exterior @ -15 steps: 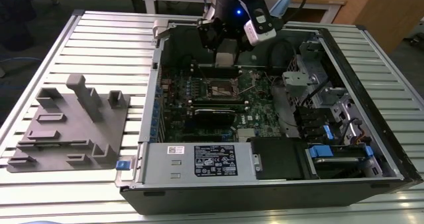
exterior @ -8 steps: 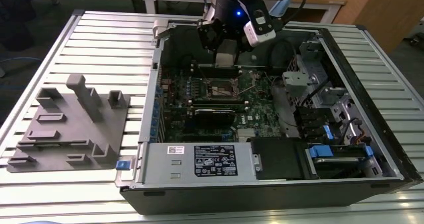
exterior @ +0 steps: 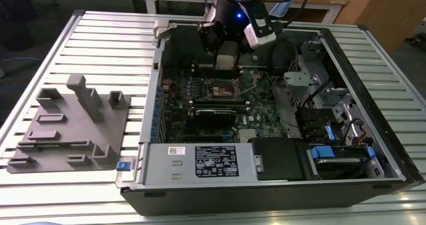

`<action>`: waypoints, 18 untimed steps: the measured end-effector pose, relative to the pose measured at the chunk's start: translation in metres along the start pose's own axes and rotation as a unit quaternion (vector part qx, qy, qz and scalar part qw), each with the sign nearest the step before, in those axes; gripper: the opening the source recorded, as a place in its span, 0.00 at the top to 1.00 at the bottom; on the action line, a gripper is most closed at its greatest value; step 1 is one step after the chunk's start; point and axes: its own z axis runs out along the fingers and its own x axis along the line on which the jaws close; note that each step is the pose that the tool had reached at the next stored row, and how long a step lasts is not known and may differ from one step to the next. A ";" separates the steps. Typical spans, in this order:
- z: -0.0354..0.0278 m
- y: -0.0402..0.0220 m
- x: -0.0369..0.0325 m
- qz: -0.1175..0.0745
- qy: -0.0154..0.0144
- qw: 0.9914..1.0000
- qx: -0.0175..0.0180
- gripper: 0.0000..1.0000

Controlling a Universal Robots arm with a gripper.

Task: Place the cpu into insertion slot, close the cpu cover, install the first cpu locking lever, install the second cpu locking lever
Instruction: 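Place the cpu into insertion slot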

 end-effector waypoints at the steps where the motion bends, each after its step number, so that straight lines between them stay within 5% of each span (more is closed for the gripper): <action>1: 0.0018 -0.0002 0.0002 0.000 0.000 1.000 0.000 0.46; 13: 0.0229 -0.0022 0.0053 -0.001 -0.005 1.000 0.000 0.46; 18: 0.0256 -0.0025 0.0059 -0.001 -0.006 1.000 0.000 0.46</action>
